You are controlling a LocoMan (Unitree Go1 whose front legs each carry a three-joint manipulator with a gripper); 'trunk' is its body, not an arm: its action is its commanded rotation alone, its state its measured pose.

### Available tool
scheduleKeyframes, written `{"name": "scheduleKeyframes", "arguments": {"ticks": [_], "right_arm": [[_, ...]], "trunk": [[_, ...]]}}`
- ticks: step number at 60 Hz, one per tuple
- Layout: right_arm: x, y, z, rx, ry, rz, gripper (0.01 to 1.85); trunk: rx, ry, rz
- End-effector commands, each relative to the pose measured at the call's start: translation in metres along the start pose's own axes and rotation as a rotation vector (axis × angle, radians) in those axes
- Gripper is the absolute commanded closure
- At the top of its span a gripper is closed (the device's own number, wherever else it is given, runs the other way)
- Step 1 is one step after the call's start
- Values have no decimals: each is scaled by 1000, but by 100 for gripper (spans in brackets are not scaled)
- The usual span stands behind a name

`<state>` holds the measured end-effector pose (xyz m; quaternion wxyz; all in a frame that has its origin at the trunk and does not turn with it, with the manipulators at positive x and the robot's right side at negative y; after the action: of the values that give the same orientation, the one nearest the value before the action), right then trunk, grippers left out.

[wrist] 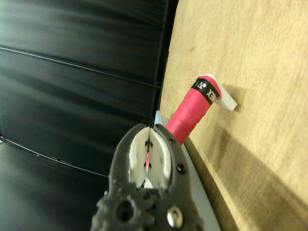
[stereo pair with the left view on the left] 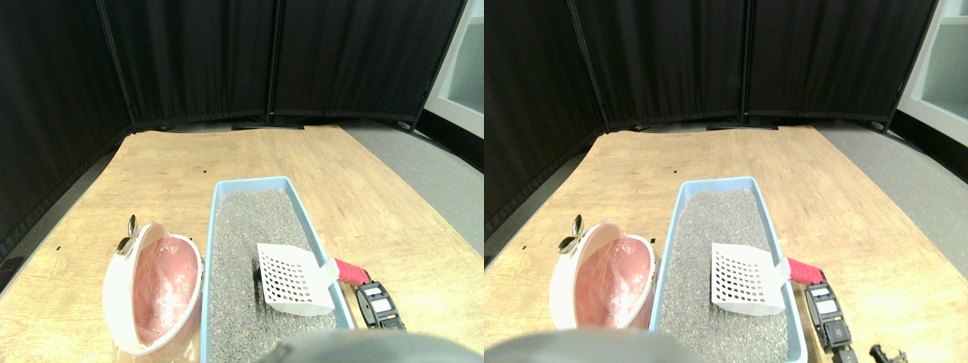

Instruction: Scoop (unimanual)

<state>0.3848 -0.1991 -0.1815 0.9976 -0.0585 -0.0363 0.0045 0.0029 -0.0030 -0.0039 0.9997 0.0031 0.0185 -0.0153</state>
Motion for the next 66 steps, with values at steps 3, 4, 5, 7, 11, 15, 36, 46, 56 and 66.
{"name": "scheduleKeyframes", "arguments": {"ticks": [3, 4, 5, 7, 11, 15, 36, 46, 56, 66], "right_arm": [[0, 0, 8, -16, -44, -5, 138], [0, 0, 8, -14, -46, -2, 138], [0, 0, 8, -9, -51, 2, 138], [-1, 0, 8, -5, -55, 5, 139], [-2, 0, 9, 22, -73, 15, 141], [-2, 1, 8, 32, -81, 18, 141], [-5, 1, 8, 166, -166, 105, 119], [-1, 0, 5, 206, -140, 103, 102], [6, 0, -4, 253, -143, 106, 101], [16, 1, -14, 267, -127, 104, 103]], "trunk": [[-6, 0, 2], [-7, -1, 2], [-7, -1, 2], [-8, -1, 2], [-9, -7, 2], [-10, -5, 1], [-20, -8, -10], [-30, -5, -10], [-40, 1, -3], [-44, 8, 0]]}}
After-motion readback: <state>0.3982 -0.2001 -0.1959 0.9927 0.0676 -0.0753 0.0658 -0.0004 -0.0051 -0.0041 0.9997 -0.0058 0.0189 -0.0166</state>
